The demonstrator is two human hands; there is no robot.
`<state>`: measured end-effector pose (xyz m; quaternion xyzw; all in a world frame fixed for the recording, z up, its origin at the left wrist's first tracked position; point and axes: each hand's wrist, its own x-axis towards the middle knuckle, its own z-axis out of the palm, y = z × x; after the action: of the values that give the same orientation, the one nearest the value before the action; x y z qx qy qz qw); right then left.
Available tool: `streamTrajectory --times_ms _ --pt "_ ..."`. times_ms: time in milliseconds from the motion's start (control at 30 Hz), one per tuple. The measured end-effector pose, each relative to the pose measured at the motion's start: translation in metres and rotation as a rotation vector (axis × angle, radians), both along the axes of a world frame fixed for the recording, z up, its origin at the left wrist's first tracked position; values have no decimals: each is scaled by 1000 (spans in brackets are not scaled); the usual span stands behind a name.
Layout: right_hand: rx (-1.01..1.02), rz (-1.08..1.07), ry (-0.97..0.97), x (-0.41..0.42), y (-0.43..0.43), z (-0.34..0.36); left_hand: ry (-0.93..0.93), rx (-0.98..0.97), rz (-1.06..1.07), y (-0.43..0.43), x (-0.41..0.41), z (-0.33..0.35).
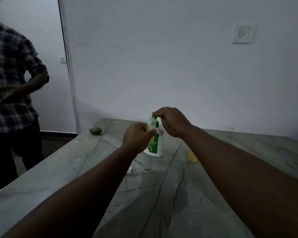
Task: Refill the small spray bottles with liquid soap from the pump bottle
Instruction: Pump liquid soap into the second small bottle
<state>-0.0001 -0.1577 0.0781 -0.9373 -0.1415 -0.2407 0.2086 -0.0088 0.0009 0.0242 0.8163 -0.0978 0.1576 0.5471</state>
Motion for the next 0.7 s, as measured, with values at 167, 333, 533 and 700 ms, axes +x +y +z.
streamTrajectory --times_ms 167,333,533,700 --pt "22 -13 -9 1 3 -5 0 15 -5 -1 1 0" --pt "31 -13 -8 1 2 -12 0 33 -10 -3 0 -5" --pt "14 0 -10 1 0 -1 2 -3 -5 -2 1 -1" --pt "23 -10 -3 3 1 -2 -2 -14 1 -2 2 0"
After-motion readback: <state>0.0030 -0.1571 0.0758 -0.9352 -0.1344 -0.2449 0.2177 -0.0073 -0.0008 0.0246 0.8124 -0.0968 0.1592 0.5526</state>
